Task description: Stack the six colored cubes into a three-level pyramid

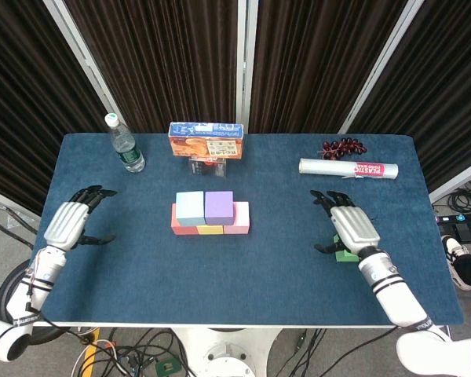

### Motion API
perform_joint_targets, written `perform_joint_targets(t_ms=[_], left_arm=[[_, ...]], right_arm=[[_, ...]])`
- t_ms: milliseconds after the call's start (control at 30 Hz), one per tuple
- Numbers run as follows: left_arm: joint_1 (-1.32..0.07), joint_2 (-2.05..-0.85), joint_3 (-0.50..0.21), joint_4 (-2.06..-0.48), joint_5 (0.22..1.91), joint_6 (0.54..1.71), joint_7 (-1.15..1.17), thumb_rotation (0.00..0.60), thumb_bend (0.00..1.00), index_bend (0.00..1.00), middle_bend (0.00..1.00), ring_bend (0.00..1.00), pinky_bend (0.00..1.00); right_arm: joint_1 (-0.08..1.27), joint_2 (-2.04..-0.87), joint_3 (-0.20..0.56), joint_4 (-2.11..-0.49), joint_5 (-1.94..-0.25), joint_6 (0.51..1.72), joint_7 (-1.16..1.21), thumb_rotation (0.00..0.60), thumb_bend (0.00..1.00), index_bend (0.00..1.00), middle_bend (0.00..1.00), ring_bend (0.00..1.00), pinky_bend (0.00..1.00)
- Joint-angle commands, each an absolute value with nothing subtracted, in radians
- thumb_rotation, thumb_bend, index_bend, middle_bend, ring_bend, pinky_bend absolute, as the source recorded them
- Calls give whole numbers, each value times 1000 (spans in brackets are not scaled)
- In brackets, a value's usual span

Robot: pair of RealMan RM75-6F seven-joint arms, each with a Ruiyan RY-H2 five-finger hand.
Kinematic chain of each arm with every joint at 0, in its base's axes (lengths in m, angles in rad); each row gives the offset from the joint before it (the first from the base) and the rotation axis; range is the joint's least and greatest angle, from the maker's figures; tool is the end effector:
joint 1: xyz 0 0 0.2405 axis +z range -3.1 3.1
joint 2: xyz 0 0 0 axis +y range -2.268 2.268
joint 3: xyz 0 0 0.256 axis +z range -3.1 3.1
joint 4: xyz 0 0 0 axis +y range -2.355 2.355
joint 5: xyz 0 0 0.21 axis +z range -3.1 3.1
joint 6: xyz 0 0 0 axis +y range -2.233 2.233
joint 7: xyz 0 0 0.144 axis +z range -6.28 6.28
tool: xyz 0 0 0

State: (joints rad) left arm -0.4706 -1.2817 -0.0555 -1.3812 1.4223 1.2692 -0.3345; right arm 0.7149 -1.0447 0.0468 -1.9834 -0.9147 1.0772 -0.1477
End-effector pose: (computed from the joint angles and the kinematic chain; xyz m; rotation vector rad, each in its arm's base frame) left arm -0.2688 0.3043 0.1061 -1.5421 -1.0754 -1.1919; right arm -0.1725 -0.3004 0.1057 1.6526 -1.2598 0.8972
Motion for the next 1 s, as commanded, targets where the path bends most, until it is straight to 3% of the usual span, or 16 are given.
perform_joint_targets(t_ms=[33, 500, 1000], left_arm=[[-450, -1268, -66, -1403, 1399, 1277, -324, 600, 78, 187, 210, 107, 157], [-418, -1240, -72, -1463, 1402, 1260, -322, 600, 78, 187, 208, 107, 157], [-402, -1224, -89, -1508, 1399, 1249, -311, 600, 78, 187, 204, 107, 157]], right_arm=[[643, -1058, 3, -1904, -976, 1098, -95, 600, 72, 0, 187, 0, 0], [532, -1164, -28, -1702, -1070, 1048, -10, 600, 32, 0, 186, 0, 0], [478, -1216, -12, -1546, -1199, 1046, 39, 600, 66, 0, 225, 0, 0]])
